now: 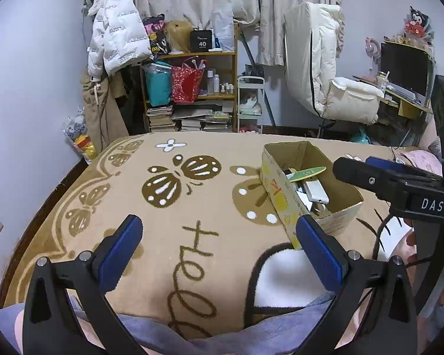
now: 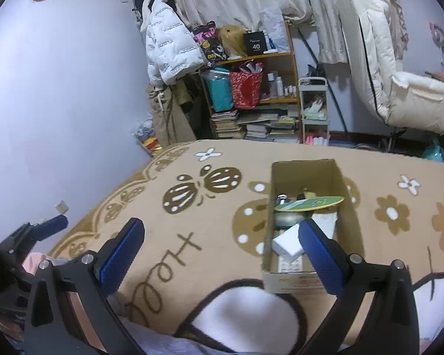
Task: Organize rigid objects
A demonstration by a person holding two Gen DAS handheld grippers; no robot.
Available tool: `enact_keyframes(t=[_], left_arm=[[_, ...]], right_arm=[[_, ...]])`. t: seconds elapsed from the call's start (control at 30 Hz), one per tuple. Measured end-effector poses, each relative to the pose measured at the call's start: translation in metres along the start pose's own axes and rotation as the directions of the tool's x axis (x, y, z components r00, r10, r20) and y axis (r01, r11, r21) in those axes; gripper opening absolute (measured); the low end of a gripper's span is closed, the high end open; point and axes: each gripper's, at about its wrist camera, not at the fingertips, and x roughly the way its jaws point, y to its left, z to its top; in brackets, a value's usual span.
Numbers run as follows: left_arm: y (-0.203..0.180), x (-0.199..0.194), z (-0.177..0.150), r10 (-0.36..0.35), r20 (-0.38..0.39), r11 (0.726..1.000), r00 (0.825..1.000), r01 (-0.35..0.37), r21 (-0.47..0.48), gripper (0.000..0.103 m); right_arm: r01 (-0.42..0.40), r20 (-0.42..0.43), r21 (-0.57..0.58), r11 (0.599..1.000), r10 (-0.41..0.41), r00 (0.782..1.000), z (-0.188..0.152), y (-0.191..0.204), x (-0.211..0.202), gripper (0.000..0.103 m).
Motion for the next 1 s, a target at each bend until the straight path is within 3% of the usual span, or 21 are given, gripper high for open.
enact_keyframes(t=[0.23, 0.33, 0.53, 0.67, 0.87, 1.0], left_arm=[[0.007, -0.004, 0.003, 0.096, 0.014, 0.995, 0.995, -0.095, -0.022, 0.102], [0.015, -0.005, 0.005, 0.068, 0.015, 0.996, 0.998, -0.067, -0.066, 0.102], [0.017, 0.0, 0.011, 0.115, 0.019, 0.992, 0.993, -0.114, -0.051, 0.103], [0.015, 0.0, 0.015, 0.091, 0.026, 0.995, 0.995, -0.09, -0.044, 0.103], [0.017, 0.002, 0.018, 0.062, 0.027, 0.996, 0.998, -0.06, -0.06, 0.103], [0.018, 0.002, 0.019, 0.087, 0.044, 0.994, 0.995, -0.084, -0.063, 0.103]], right_arm=[[-0.015, -0.025, 0.075, 0.997, 0.017, 1.0, -0.005, -0.011, 0.01, 0.103], [-0.039, -0.005, 0.114, 0.993, 0.04, 0.999, -0.006, -0.019, 0.008, 0.103], [0.03, 0.012, 0.104, 0.994, -0.031, 0.999, -0.003, -0.025, 0.01, 0.103], [0.074, 0.005, 0.07, 0.995, -0.074, 0.997, -0.004, -0.026, 0.016, 0.103], [-0.004, 0.054, 0.045, 0.999, 0.001, 0.999, -0.008, -0.024, 0.012, 0.103], [0.012, 0.07, -0.004, 1.0, -0.012, 0.997, -0.01, -0.018, 0.011, 0.103]])
